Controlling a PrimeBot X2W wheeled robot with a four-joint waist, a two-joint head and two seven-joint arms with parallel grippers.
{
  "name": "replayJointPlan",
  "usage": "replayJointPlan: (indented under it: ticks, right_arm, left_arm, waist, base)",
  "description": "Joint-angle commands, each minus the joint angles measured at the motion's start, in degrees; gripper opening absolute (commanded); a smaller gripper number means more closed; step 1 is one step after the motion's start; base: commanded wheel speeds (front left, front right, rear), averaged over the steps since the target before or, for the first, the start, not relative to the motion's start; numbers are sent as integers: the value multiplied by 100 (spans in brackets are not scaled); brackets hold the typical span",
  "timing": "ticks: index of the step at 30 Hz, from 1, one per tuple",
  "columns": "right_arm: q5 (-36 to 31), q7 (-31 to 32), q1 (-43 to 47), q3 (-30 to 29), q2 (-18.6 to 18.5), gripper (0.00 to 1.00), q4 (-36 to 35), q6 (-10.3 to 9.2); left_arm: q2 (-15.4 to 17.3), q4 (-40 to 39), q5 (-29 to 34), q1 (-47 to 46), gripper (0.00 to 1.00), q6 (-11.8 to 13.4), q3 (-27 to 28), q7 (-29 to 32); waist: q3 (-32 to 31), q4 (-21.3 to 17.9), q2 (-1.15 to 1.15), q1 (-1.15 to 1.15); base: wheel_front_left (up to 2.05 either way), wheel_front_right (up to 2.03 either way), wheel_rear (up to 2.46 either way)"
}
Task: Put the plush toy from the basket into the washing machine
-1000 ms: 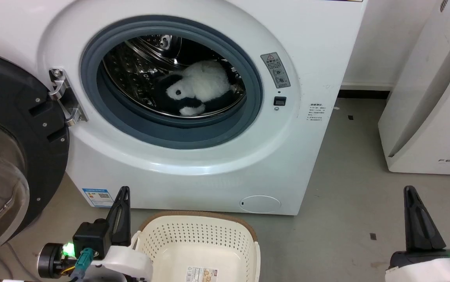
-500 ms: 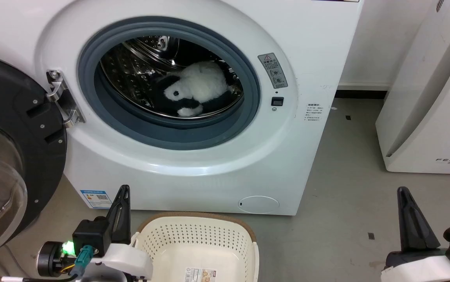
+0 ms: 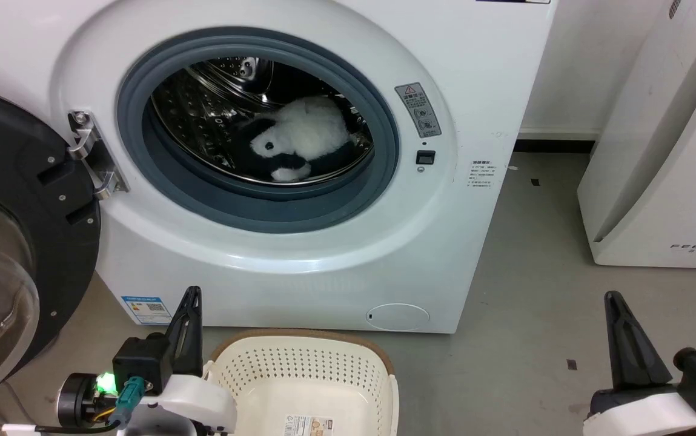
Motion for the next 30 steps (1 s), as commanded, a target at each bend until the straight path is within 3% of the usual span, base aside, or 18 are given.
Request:
replayJointPlan:
  ticks: [1,30]
  right_arm:
    - [-34,39,-83,26,-2,0,23,-2]
    - [-228,379,-162,183,-4,0,77,-3]
  left_arm:
    - [-22,-48,52,90,0,23,20,26]
    - [-48,-275,89,163,0,38,33,365]
  waist:
    - [-1,-3,0,0]
    - [-30,-91,0,0]
  base:
    - [0,0,0]
    - [0,0,0]
